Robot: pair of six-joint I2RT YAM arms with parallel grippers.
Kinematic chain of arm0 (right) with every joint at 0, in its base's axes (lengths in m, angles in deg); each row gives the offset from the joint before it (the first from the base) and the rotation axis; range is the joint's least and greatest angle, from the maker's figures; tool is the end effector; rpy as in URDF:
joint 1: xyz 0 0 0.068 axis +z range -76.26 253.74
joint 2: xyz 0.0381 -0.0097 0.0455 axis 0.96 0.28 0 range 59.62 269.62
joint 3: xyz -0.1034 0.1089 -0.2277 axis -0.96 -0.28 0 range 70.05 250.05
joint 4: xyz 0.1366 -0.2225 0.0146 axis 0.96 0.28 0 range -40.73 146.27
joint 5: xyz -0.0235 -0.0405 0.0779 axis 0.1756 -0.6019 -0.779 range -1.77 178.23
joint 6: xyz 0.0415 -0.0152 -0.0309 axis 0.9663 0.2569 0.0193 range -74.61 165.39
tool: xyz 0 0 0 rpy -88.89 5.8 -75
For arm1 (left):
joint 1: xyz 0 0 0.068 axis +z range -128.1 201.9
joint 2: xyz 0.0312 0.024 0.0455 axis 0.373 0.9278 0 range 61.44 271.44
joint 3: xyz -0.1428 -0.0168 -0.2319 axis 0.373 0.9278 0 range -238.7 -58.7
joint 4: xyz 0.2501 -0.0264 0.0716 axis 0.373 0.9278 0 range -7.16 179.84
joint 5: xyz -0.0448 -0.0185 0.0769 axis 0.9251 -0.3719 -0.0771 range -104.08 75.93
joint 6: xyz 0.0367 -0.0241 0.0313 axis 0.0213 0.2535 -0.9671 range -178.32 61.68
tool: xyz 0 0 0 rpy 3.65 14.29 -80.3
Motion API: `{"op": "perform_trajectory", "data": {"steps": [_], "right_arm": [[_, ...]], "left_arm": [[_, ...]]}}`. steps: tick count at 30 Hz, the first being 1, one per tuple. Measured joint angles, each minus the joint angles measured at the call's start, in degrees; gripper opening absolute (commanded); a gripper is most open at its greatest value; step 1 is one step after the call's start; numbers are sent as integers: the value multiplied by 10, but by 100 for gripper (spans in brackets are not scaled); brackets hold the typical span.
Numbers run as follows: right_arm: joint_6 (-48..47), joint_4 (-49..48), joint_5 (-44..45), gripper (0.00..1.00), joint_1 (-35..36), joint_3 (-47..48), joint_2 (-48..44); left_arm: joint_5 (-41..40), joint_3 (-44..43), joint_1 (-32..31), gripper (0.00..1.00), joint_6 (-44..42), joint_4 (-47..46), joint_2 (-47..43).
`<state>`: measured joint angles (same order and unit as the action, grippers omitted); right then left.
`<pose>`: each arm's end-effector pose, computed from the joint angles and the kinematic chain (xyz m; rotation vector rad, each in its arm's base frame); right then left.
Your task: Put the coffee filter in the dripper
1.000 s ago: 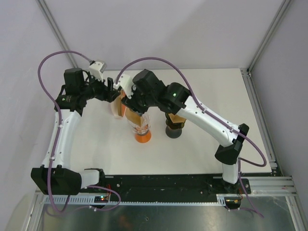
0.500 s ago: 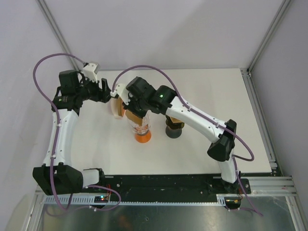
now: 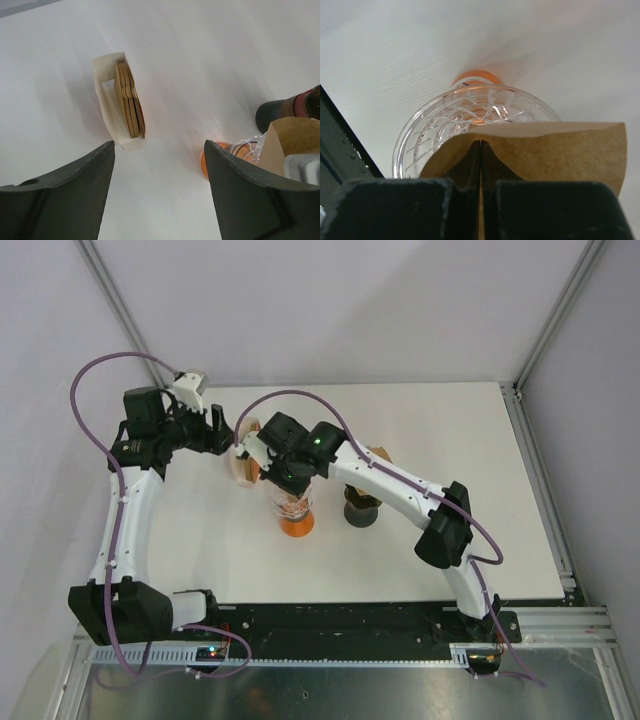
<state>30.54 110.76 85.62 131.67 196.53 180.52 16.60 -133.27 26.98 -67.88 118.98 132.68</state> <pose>0.2401 0.3864 0.3327 -1.5470 2.0689 0.3457 0.2647 0.0053 0.3809 0.3882 2.0456 -0.4170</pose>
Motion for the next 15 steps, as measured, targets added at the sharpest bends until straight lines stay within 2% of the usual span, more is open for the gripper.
{"op": "perform_trajectory", "data": {"steps": [15], "right_arm": [[0,18,6,0,5,2,33]], "left_arm": [[2,0,0,77,0,0,4]]}}
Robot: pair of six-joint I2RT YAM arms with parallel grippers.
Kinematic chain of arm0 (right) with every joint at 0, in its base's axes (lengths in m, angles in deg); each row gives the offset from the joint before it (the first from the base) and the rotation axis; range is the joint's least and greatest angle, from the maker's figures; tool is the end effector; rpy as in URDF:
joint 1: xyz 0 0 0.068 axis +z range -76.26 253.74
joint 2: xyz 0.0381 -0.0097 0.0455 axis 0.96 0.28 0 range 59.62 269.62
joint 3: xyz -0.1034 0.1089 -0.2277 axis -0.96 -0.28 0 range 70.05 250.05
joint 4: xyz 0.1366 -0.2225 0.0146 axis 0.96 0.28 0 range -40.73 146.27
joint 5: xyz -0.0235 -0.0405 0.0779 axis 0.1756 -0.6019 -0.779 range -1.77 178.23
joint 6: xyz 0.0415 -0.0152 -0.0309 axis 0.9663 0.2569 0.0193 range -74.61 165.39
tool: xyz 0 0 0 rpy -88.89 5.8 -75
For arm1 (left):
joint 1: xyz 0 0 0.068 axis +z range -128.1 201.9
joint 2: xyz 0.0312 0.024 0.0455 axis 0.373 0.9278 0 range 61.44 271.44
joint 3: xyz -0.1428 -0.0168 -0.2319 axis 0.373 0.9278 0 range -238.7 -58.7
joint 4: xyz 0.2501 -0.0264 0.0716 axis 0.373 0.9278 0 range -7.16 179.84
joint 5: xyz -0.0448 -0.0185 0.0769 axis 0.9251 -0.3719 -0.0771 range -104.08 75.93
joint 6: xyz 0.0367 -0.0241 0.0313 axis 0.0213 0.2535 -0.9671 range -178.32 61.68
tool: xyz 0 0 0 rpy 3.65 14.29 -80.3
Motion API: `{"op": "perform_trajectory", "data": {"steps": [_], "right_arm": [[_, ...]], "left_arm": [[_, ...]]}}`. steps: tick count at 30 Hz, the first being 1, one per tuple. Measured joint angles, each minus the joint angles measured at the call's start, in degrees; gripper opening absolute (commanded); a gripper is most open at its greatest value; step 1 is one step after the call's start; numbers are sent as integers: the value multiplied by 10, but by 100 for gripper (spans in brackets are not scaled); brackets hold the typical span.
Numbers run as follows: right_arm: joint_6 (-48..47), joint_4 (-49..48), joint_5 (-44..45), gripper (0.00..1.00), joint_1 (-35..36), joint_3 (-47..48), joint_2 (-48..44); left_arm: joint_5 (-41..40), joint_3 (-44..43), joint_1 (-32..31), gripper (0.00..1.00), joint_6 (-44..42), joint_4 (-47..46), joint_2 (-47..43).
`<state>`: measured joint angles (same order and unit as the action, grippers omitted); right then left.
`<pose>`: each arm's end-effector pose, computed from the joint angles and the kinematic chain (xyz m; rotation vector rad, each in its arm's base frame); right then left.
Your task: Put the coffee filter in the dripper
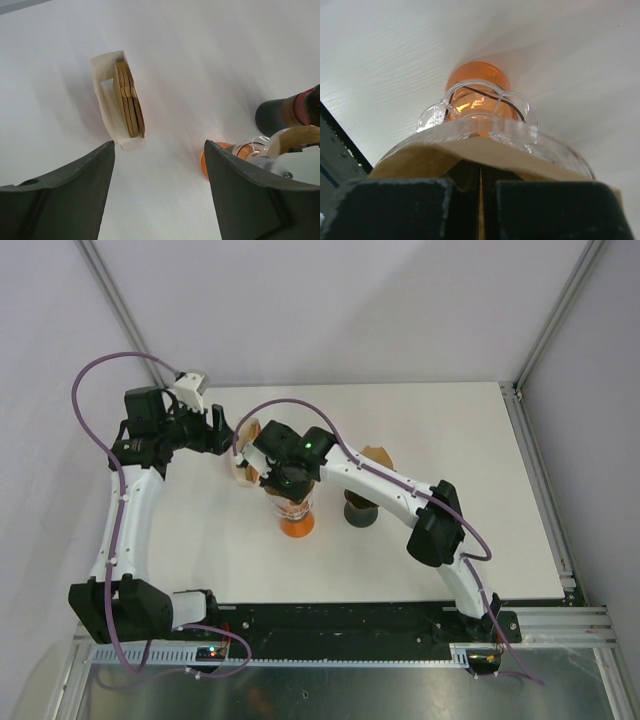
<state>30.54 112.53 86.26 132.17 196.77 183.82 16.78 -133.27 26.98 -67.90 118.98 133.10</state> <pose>0.2418 0.3960 0.3068 -1.5994 2.1307 0.3008 0.2666 0.0053 0.3791 0.3889 2.0514 -0.4227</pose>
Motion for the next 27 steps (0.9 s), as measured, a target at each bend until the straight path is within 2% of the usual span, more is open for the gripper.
{"op": "perform_trajectory", "data": {"steps": [7,9,13,15,23,27], "right_arm": [[0,8,2,0,-1,7,12],[-1,14,4,5,-1,19,14],[-4,14,17,23,-1,44,15],[-3,12,24,29,-1,46,14],[-13,12,46,44,1,46,3],[-17,10,56,47,3,46,-14]], "left_arm": [[0,0,0,77,0,0,3],[1,0,0,77,0,0,3],[7,0,0,77,0,0,3],[8,0,0,77,0,0,3],[9,0,0,77,0,0,4],[11,0,0,77,0,0,5]]}}
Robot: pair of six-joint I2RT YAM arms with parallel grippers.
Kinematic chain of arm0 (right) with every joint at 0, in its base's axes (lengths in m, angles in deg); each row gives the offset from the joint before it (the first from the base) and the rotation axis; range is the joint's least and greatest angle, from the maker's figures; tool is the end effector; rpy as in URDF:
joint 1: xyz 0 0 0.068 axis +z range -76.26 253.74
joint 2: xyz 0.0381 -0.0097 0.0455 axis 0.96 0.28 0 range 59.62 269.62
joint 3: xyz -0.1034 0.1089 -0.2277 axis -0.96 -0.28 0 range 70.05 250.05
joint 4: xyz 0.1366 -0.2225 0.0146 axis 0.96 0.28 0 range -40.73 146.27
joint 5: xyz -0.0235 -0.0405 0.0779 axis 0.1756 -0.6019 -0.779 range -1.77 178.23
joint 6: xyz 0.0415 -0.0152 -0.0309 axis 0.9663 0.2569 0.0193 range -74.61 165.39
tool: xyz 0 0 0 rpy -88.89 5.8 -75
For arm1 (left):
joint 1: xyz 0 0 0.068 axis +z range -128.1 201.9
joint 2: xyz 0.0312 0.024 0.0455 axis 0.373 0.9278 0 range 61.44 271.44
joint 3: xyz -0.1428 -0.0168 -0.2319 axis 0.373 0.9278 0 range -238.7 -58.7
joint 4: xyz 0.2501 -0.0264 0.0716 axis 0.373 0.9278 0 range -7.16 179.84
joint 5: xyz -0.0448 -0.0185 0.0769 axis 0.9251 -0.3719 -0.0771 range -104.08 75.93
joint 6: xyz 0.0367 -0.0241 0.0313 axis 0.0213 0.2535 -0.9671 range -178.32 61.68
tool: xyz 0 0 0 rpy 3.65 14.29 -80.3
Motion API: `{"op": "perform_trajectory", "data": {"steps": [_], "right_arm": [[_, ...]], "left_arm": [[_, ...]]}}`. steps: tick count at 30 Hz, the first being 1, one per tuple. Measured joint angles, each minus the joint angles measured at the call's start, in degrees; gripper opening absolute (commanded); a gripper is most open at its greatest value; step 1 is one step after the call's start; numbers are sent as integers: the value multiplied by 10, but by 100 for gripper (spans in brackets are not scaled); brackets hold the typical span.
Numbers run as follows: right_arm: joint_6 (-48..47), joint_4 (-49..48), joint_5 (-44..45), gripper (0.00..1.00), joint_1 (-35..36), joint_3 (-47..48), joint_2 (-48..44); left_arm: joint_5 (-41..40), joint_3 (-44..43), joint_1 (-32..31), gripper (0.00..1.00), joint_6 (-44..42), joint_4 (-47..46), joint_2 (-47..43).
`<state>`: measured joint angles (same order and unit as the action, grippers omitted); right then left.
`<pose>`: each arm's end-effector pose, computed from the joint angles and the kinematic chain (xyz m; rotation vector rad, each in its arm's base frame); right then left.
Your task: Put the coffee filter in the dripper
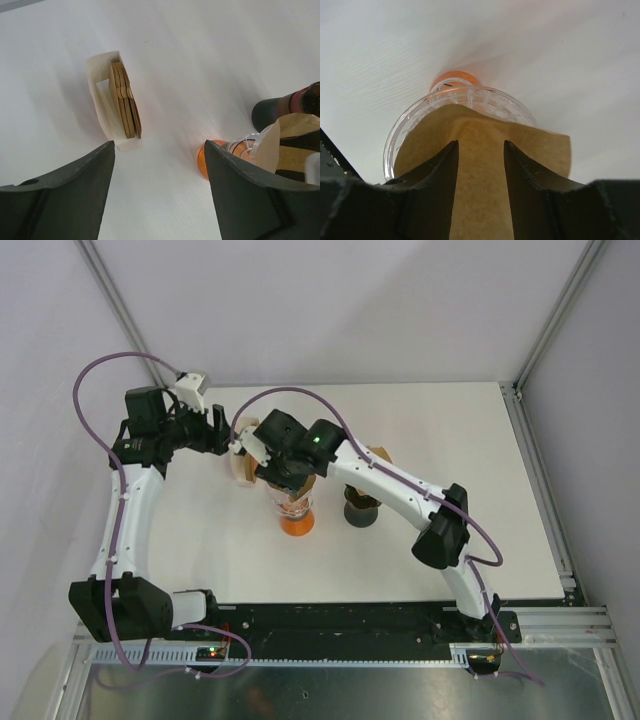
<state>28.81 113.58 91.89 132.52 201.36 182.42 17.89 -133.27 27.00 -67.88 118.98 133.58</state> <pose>0.2392 0.3905 0.3403 -1.5418 2.0376 0.2070 0.2686 0.0050 0.3773 0.3971 2.0536 -0.4460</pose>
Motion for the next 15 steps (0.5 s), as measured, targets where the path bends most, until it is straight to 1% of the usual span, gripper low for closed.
{"op": "perform_trajectory", "data": {"steps": [10,15], "right_arm": [[-2,-16,3,50,1,1,-44],[12,-26,11,50,-3,1,-64]], "left_arm": [[5,0,0,76,0,0,2],[23,10,-1,76,5,-3,0]]}}
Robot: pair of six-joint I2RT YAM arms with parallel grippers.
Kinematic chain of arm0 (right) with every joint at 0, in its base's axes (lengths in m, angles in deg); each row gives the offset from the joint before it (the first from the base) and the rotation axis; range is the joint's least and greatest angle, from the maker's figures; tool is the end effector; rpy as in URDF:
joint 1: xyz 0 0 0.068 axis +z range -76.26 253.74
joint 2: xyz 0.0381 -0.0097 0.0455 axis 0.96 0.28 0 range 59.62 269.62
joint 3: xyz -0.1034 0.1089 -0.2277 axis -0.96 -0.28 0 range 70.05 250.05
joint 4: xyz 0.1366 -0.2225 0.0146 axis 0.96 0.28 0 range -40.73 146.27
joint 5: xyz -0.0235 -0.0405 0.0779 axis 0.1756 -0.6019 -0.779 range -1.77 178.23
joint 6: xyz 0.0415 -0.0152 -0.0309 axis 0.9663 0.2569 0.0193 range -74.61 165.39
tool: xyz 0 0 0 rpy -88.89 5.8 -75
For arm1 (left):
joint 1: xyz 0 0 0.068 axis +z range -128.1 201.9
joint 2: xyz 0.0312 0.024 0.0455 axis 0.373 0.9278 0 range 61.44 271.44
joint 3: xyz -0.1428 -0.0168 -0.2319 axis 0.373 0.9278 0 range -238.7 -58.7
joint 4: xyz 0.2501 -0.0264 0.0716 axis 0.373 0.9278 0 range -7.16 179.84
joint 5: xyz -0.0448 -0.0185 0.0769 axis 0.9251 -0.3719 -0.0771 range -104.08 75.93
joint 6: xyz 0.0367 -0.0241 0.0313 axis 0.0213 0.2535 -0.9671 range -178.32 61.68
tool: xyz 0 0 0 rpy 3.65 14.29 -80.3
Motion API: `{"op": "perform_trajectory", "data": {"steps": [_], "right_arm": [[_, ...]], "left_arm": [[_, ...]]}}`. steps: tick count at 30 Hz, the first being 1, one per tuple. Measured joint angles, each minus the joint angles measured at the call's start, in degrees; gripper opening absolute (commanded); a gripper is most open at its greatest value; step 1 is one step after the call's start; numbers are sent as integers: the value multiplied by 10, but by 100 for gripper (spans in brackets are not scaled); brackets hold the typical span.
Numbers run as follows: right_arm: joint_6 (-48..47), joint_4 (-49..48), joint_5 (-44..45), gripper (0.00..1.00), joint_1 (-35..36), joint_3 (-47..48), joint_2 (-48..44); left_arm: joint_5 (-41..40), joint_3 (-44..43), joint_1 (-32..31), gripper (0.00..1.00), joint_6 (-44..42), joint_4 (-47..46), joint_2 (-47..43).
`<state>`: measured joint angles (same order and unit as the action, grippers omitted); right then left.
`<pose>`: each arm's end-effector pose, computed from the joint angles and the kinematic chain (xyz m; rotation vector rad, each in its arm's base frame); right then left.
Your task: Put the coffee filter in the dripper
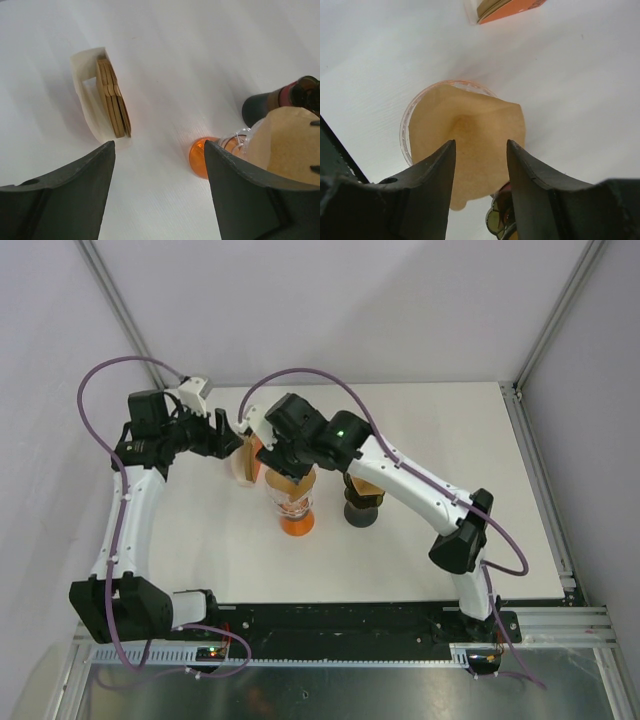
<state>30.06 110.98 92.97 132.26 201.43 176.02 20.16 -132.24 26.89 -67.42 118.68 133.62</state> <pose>0.2288 0.3682 0.3914 -1.4093 1.9410 0.2580 0.2687 0.0033 0.3721 0.4095 2.0557 -0.4987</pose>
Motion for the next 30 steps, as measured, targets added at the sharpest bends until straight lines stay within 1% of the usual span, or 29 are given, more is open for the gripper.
{"op": "perform_trajectory", "data": {"steps": [5,11,13,16,21,30], "right_arm": [[45,-30,-18,58,-30,-38,-49],[96,-77,-55,61,-83,-124,-104],[105,-90,-70,62,-91,-143,-106],[113,-102,-88,62,-92,-167,-106],[118,-112,-95,61,-90,-176,-101],[119,-135,-111,61,-90,-210,-96]], "left_arm": [[15,17,-18,77,1,8,-16],[22,19,-85,77,0,21,-25],[22,20,-103,77,-1,28,-25],[20,24,-114,77,-2,31,-24],[4,51,-133,77,-7,33,-22],[-29,89,-139,76,-29,42,-10]]}}
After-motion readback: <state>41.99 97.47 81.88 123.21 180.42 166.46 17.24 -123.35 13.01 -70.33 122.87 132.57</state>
